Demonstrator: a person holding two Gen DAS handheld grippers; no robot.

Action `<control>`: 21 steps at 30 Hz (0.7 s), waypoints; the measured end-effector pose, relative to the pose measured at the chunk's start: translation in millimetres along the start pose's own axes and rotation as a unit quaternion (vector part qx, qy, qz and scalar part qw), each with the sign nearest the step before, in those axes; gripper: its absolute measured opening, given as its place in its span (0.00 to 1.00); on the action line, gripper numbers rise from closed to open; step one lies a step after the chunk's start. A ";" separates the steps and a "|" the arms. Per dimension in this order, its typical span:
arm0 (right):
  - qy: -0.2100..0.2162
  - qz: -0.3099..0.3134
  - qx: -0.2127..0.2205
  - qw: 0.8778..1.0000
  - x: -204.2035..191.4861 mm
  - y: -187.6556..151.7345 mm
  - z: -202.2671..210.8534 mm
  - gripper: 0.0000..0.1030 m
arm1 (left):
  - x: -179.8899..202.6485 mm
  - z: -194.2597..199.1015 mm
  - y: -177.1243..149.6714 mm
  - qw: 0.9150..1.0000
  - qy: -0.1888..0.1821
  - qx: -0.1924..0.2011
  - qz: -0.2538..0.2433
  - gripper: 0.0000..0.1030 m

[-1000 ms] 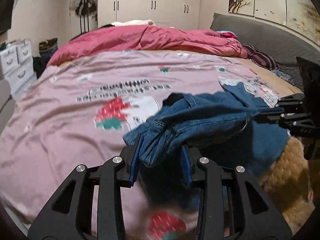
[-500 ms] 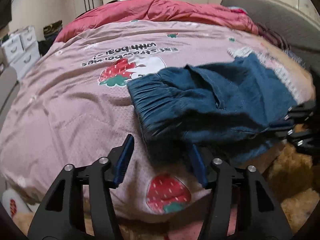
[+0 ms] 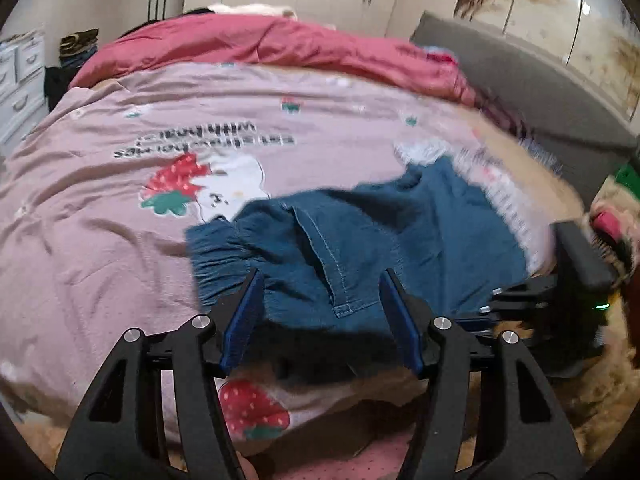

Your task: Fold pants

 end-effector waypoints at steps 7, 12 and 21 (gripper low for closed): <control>-0.022 -0.012 0.018 1.000 4.8 2.7 27.8 0.13 | -12.4 -32.6 -33.9 0.997 0.057 -0.048 -0.012 0.51; -0.058 -0.021 0.063 0.996 23.8 41.2 30.0 0.27 | -12.6 -30.4 -36.6 0.997 0.062 -0.046 -0.018 0.51; -0.063 -0.063 0.009 0.996 41.1 33.0 -31.4 0.33 | -14.5 -31.5 -36.6 0.998 0.048 -0.034 -0.012 0.51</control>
Point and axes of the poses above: each gripper's, at about its wrist camera, not at the fingertips, and z roughly against the way its jaws point, x to its right, y to its top, the point moved 9 cm from there along -z, roughly the way its jaws point
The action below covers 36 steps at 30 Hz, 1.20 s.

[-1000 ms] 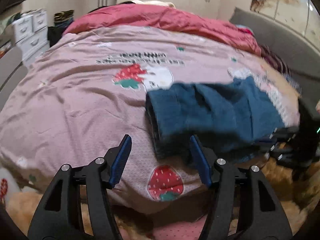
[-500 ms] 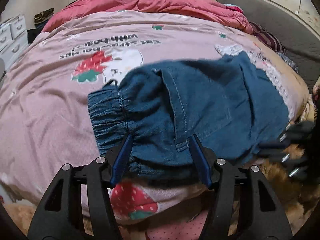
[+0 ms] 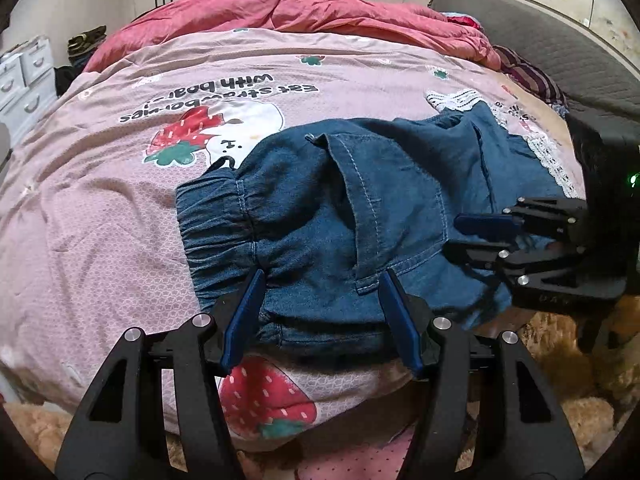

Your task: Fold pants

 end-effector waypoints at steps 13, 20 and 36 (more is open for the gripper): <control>-0.035 -0.101 0.063 0.992 56.5 -13.1 81.1 0.44 | 18.8 44.5 25.6 0.998 -0.030 0.052 0.009 0.51; -0.071 -0.142 0.082 0.984 91.9 -28.2 103.3 0.44 | 50.5 44.9 38.1 0.997 -0.066 0.048 -0.014 0.53; -0.133 -0.166 0.106 0.971 155.2 -14.5 131.1 0.59 | 166.1 -25.8 57.8 0.974 -0.193 -0.046 -0.109 0.53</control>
Point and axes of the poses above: each gripper's, at about its wrist camera, not at the fingertips, and z roughly against the way its jaws point, x to its right, y to its top, the point moved 9 cm from there along -z, roughly the way its jaws point
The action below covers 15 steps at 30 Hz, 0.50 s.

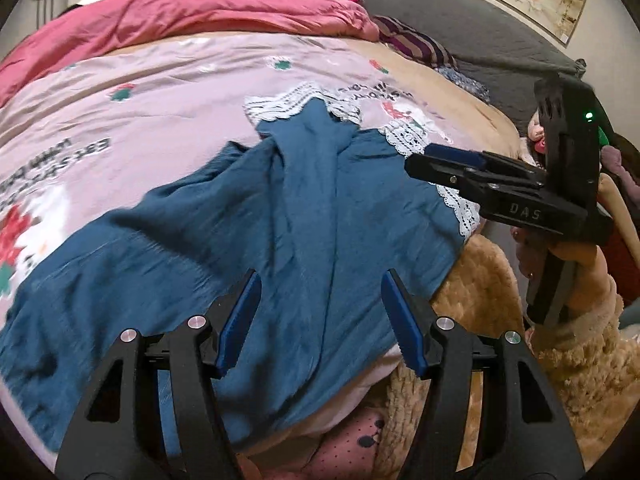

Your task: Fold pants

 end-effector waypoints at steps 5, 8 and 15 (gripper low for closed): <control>-0.008 0.007 -0.010 1.000 0.6 4.0 -9.8 0.60 | -6.7 -24.1 3.2 1.000 -0.010 -0.018 0.006 0.42; -0.008 0.014 -0.016 1.000 -2.8 11.3 -19.9 0.60 | -13.5 -34.4 1.2 0.998 -0.034 -0.024 0.037 0.32; 0.007 0.036 -0.030 0.999 -18.8 42.4 -60.4 0.60 | -16.3 -47.2 -2.8 0.994 -0.068 -0.025 0.081 0.10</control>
Point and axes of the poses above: each gripper's, at about its wrist camera, not at the fingertips, and z roughly against the way its jaws point, x to its right, y to its top, the point moved 9 cm from there along -z, roughly the way its jaws point
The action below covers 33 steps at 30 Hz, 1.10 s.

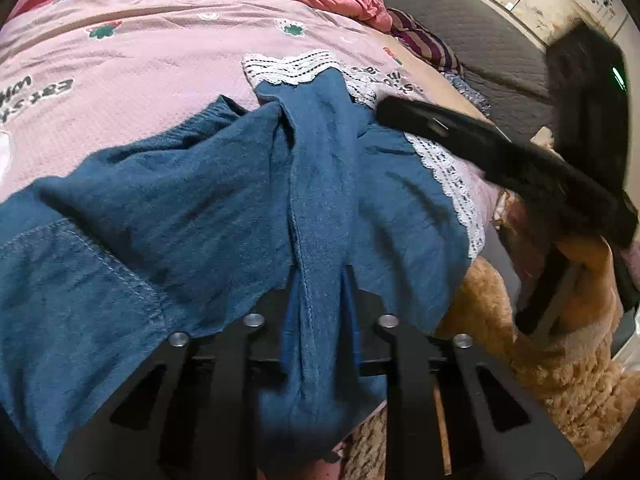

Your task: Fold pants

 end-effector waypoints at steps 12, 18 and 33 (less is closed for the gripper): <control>-0.096 0.052 -0.083 0.991 14.9 50.5 -111.0 0.60 | 17.5 2.9 -9.5 0.999 -0.041 0.004 -0.001 0.07; -0.111 0.032 -0.117 0.986 25.4 55.7 -148.4 0.60 | 16.5 -5.6 0.5 0.999 -0.048 -0.001 0.004 0.07; -0.072 -0.043 -0.014 0.996 69.7 57.2 -75.3 0.08 | 10.3 -6.5 0.2 0.999 -0.041 0.008 0.000 0.14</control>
Point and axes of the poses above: each gripper's, at about its wrist camera, not at the fingertips, and z roughly against the way its jaws point, x to its right, y to its top, the point moved 9 cm from there along -z, roughly the way its jaws point
